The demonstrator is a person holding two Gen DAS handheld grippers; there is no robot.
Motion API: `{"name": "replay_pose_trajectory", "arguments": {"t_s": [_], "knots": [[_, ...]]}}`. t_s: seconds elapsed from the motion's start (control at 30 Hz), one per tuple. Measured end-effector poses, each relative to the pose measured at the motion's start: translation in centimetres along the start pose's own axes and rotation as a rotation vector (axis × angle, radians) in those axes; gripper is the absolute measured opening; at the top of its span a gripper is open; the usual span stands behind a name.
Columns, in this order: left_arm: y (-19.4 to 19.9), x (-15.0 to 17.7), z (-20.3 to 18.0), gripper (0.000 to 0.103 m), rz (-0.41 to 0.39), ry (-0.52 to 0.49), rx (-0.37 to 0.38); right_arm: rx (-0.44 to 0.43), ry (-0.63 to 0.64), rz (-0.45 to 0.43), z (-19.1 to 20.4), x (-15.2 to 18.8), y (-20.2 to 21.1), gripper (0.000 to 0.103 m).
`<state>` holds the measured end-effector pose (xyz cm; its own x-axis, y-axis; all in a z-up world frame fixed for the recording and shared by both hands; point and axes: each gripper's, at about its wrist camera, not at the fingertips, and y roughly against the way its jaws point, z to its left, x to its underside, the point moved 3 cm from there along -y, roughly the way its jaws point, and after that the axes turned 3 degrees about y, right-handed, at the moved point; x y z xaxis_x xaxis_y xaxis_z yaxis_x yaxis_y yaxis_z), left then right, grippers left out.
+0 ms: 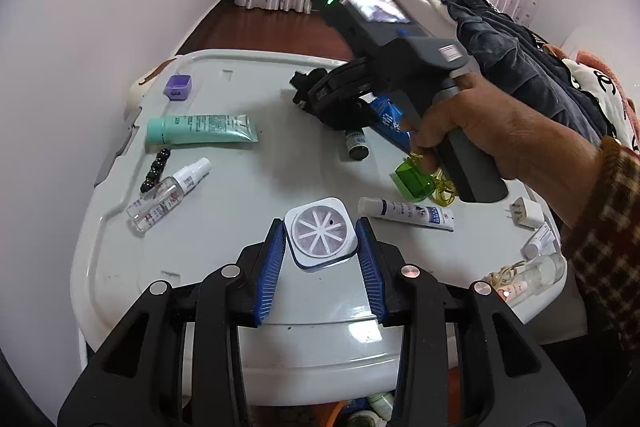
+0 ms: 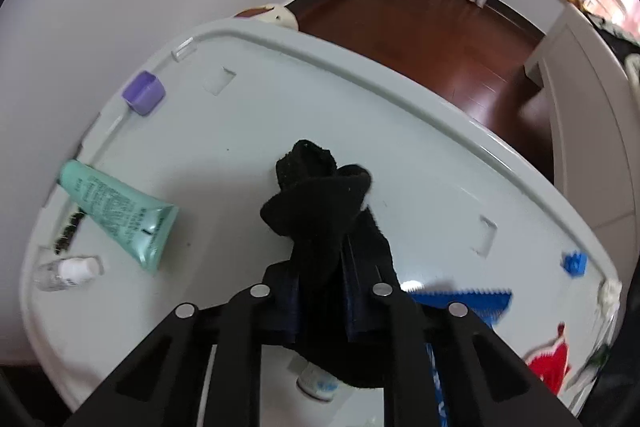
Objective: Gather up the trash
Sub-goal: 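Move both tools over the orange bucket and open them to drop cap and sock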
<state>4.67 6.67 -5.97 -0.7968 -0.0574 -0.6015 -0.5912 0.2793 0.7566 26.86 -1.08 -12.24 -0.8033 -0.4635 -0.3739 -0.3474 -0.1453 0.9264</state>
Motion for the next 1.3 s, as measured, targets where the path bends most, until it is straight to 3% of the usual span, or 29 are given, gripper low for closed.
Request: {"name": "replay_pose_trajectory", "arguments": {"t_s": [0.23, 0.3, 0.4, 0.5, 0.63, 0.8, 0.9, 0.97, 1.0, 1.1, 1.13, 1.3], "knots": [[0.2, 0.2, -0.8, 0.036, 0.004, -0.009, 0.022, -0.079, -0.052, -0.120, 0.4, 2.7, 7.0, 0.014], [0.6, 0.6, -1.1, 0.036, 0.002, -0.026, 0.027, -0.092, -0.067, -0.171, 0.6, 4.8, 10.3, 0.014], [1.8, 1.8, -1.8, 0.036, 0.006, -0.075, 0.030, -0.127, -0.099, -0.240, 1.0, 10.2, 15.4, 0.014], [3.1, 4.1, -3.4, 0.036, 0.038, -0.125, 0.065, -0.141, -0.108, -0.250, 2.0, 16.5, 18.3, 0.014], [3.8, 8.7, -5.6, 0.036, 0.128, -0.170, 0.128, -0.202, -0.177, -0.182, 3.7, 26.7, 18.9, 0.014], [2.5, 15.3, -7.3, 0.036, 0.316, -0.170, 0.179, -0.263, -0.279, -0.056, 5.3, 35.1, 15.5, 0.015], [1.5, 17.9, -7.8, 0.037, 0.424, -0.167, 0.195, -0.315, -0.313, 0.061, 7.1, 38.8, 12.5, 0.026], [1.1, 18.7, -7.7, 0.050, 0.467, -0.154, 0.197, -0.295, -0.323, 0.119, 7.9, 40.0, 11.4, 0.058], [0.9, 18.8, -7.3, 0.054, 0.480, -0.133, 0.178, -0.294, -0.334, 0.140, 7.9, 40.2, 11.1, 0.065], [1.2, 17.8, -5.5, 0.059, 0.452, -0.048, 0.168, -0.269, -0.392, 0.106, 6.4, 40.1, 11.8, 0.066], [1.5, 17.3, -4.8, 0.059, 0.430, -0.026, 0.161, -0.250, -0.401, 0.083, 5.7, 39.9, 12.3, 0.072], [3.9, 12.4, -0.7, 0.059, 0.258, 0.056, 0.090, -0.022, -0.433, -0.083, 0.6, 37.8, 17.0, 0.075]]}}
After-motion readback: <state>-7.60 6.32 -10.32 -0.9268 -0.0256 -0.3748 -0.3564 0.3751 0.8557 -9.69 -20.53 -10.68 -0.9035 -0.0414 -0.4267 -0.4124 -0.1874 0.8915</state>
